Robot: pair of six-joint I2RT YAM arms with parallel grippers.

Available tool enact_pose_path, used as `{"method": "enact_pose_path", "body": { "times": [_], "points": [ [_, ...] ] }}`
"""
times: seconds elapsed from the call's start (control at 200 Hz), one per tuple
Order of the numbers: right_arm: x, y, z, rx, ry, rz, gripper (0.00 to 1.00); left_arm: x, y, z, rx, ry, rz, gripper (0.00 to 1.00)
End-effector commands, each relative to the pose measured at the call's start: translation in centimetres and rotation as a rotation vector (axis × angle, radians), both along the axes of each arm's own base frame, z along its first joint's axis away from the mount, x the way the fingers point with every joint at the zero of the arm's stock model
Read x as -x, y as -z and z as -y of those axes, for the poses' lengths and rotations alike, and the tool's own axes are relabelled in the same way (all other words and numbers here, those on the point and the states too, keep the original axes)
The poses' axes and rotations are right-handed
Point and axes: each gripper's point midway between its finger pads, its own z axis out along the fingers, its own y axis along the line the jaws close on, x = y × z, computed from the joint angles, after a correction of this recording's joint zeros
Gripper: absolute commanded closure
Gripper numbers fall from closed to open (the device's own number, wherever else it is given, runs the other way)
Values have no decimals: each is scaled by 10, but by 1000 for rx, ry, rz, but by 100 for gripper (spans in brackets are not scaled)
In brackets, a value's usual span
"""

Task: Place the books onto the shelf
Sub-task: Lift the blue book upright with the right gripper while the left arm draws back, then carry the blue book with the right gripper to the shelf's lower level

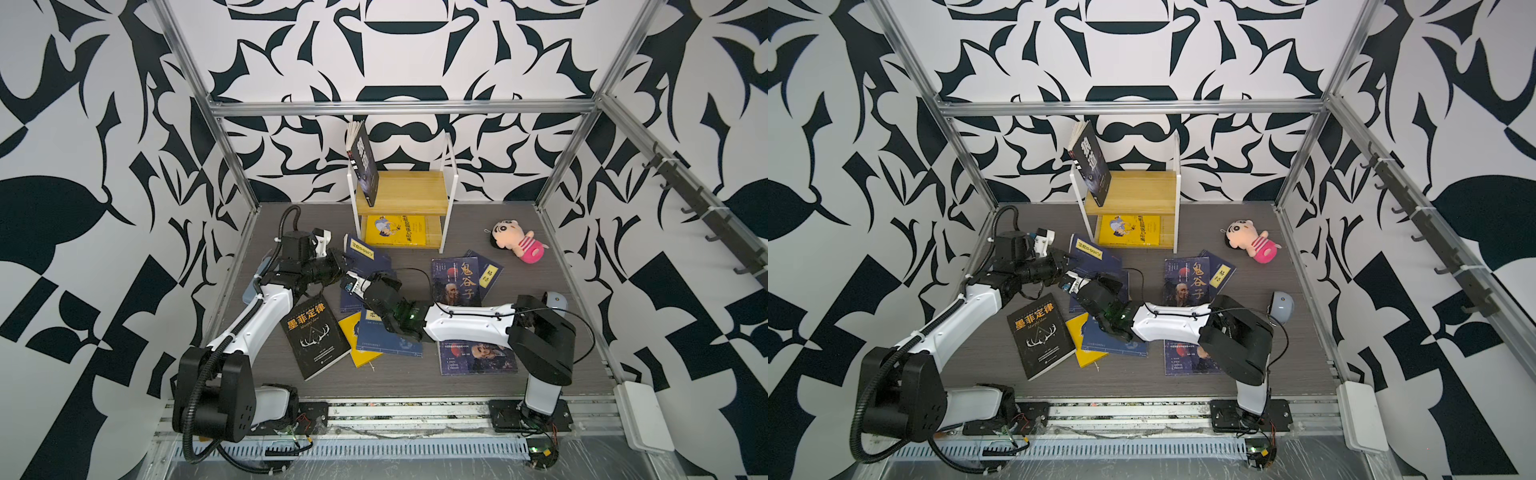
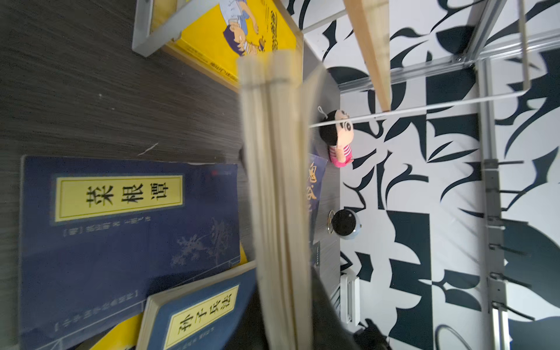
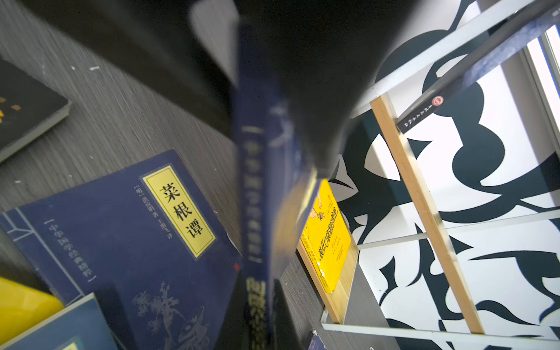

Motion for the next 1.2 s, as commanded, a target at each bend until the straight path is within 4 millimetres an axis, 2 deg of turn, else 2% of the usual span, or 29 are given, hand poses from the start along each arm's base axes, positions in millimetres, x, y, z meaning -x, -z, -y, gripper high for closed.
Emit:
{"method": "enact_pose_path", "body": {
  "times": [0.0, 0.225, 0.315, 0.37, 0.435, 0.475, 0.675, 0.885, 1.075, 1.195],
  "points": [
    [1, -22, 6, -107, 16, 11, 100, -1, -37, -6, 29, 9, 138, 53],
    [13, -34, 28, -263, 44, 5, 100, -4, -60, -38, -26, -43, 258, 23],
    [17, -40, 36, -312, 51, -2, 100, -4, -75, -57, -75, -87, 306, 16],
    [20, -46, 42, -347, 55, -2, 100, -2, -81, -68, -125, -118, 333, 16],
    [23, -54, 50, -407, 66, -4, 100, 2, -87, -79, -196, -134, 377, 5],
    [25, -60, 55, -456, 70, -7, 100, 5, -89, -84, -237, -141, 397, 2],
    [37, -83, 79, -657, 86, -20, 100, 24, -83, -95, -329, -146, 439, 1],
    [38, -94, 95, -724, 102, -18, 100, 36, -85, -108, -356, -186, 492, 1],
    [32, -105, 115, -791, 109, -10, 100, 34, -73, -114, -345, -188, 487, 0],
    [25, -112, 129, -742, 122, 13, 100, 28, -65, -118, -347, -196, 468, 0]
  ]
}}
